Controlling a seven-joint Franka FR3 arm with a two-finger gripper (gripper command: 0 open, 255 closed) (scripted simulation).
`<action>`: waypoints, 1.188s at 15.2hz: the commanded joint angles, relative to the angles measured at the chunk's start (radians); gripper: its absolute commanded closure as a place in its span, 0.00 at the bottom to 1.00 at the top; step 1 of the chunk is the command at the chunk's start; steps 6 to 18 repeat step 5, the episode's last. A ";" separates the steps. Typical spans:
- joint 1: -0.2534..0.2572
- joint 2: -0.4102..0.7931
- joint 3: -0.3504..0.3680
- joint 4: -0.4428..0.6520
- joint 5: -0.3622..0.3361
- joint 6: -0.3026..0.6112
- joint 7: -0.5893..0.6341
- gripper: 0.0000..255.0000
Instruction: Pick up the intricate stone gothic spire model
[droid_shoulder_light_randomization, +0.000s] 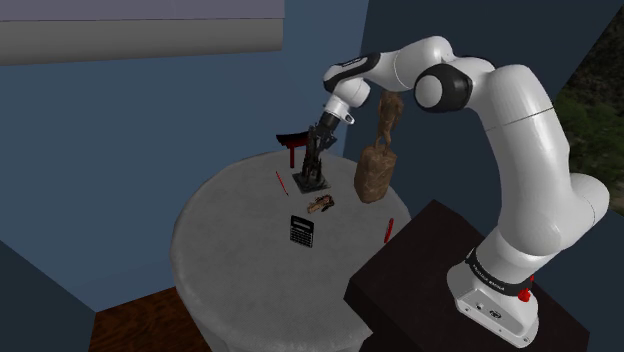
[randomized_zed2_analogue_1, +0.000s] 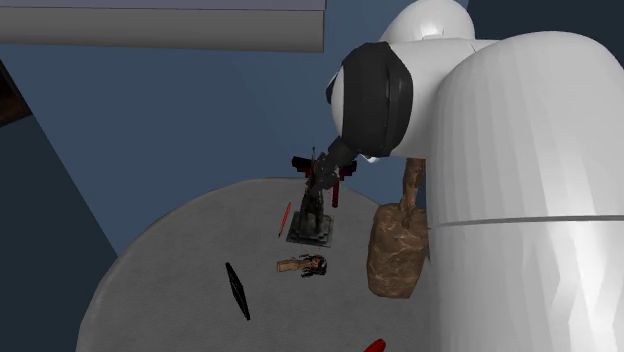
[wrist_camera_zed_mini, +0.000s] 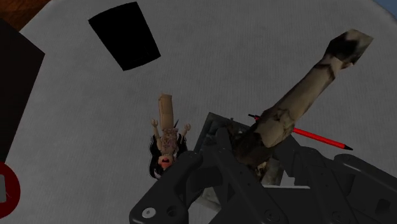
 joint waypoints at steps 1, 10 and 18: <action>0.000 -0.018 -0.001 -0.004 -0.002 -0.012 0.008 1.00; 0.000 -0.036 -0.003 -0.005 -0.005 -0.025 0.018 1.00; 0.000 -0.036 -0.003 -0.005 -0.005 -0.025 0.018 1.00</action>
